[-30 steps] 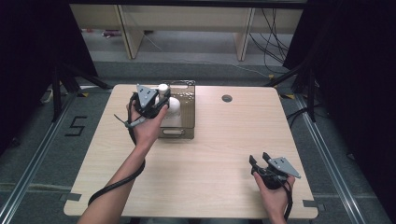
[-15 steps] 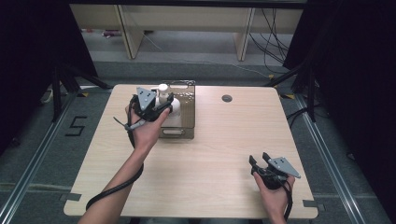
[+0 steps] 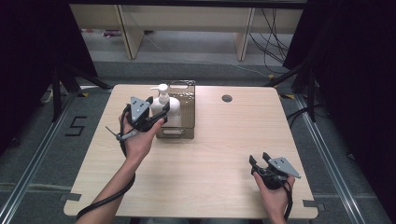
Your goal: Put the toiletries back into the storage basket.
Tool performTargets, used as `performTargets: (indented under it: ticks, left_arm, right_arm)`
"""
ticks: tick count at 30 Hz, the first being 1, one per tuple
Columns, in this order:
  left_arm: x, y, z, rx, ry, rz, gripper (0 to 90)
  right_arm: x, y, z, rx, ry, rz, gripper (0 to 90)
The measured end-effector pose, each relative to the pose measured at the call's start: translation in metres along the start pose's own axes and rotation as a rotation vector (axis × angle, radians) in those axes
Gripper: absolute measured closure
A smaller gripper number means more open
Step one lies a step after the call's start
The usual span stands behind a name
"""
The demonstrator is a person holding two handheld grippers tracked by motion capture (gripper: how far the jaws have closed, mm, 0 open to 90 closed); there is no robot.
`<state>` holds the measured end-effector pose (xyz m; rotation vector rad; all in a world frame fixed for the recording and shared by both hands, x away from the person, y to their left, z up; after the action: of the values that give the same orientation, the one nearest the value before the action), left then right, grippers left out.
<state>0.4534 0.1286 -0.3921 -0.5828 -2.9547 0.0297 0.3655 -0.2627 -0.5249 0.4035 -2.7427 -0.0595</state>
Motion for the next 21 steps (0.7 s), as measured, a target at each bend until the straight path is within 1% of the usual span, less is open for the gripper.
performTargets:
  ticks: [1, 2, 3, 5, 6, 7, 8, 9, 10, 11, 12, 13, 15, 17, 18, 19, 20, 21]
  left_arm:
    - [0.006, 0.003, 0.005, -0.006, 0.006, 0.002, 34.7]
    - [0.006, 0.003, 0.005, -0.006, 0.006, 0.002, 34.7]
    - [0.012, 0.006, 0.011, -0.003, 0.008, 0.002, 34.7]
    - [0.018, 0.01, 0.018, -0.001, 0.015, 0.0, 34.7]
    - [0.018, 0.01, 0.018, -0.001, 0.015, 0.0, 34.7]
    - [0.02, 0.012, 0.021, 0.005, 0.016, 0.001, 34.7]
    - [0.025, 0.016, 0.027, -0.005, 0.017, -0.001, 34.8]
    - [0.025, 0.016, 0.027, -0.005, 0.017, -0.001, 34.9]
    - [0.028, 0.018, 0.034, -0.009, 0.024, -0.004, 35.0]
    - [0.028, 0.018, 0.034, -0.009, 0.024, -0.004, 34.9]
    - [0.031, 0.02, 0.038, -0.008, 0.027, -0.001, 35.0]
    - [0.035, 0.024, 0.046, -0.006, 0.037, -0.001, 35.2]
    - [0.039, 0.029, 0.054, -0.005, 0.047, -0.008, 35.5]
    - [0.043, 0.033, 0.061, -0.002, 0.058, -0.017, 35.6]
    - [0.045, 0.035, 0.065, 0.001, 0.06, -0.022, 35.6]
    - [0.047, 0.036, 0.07, 0.0, 0.061, -0.025, 35.8]
    - [0.047, 0.036, 0.07, 0.0, 0.061, -0.025, 36.0]
    - [0.051, 0.039, 0.079, 0.0, 0.071, -0.027, 36.1]
  right_arm:
    - [0.0, 0.0, 0.0, 0.001, 0.004, 0.001, 42.5]
    - [0.0, 0.0, 0.0, 0.001, 0.004, 0.001, 42.5]
    - [0.001, -0.001, 0.0, 0.017, 0.006, 0.016, 42.5]
    - [0.001, -0.001, 0.0, 0.016, 0.005, 0.016, 42.5]
    - [0.002, 0.002, 0.0, -0.026, 0.012, 0.015, 42.5]
    - [0.002, 0.002, 0.0, -0.026, 0.012, 0.014, 42.5]
    - [0.001, -0.001, 0.0, 0.015, 0.006, 0.017, 42.5]
    - [0.001, -0.001, 0.0, 0.015, 0.006, 0.017, 42.5]
    - [0.001, -0.001, 0.0, 0.016, 0.005, 0.017, 42.5]
    - [0.001, -0.001, 0.0, 0.016, 0.005, 0.017, 42.5]
    - [0.002, 0.0, 0.0, 0.01, 0.006, 0.019, 42.4]
    - [0.002, 0.003, 0.0, -0.029, 0.013, 0.017, 42.4]
    - [0.002, 0.003, 0.0, -0.03, 0.013, 0.016, 42.3]
    - [0.002, 0.003, 0.0, -0.024, 0.012, 0.015, 42.3]
    - [0.001, 0.0, 0.0, 0.01, -0.003, 0.03, 42.3]
    - [0.003, 0.003, 0.001, -0.03, 0.021, 0.034, 42.3]
    - [0.003, 0.003, 0.001, -0.03, 0.021, 0.034, 42.3]
    - [0.003, 0.004, 0.001, -0.033, 0.018, 0.033, 42.2]
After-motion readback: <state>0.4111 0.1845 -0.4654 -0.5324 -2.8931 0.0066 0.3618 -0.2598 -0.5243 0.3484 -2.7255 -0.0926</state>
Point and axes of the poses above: each handheld gripper's, and its own axes: x roughly backward along the jaws, z roughly out of its underside, y roughly to its left, the point moved 3 cm from there along -x, roughly forward along the jaws, and after that the axes turned 1 degree about -y, right-handed, at the moved point
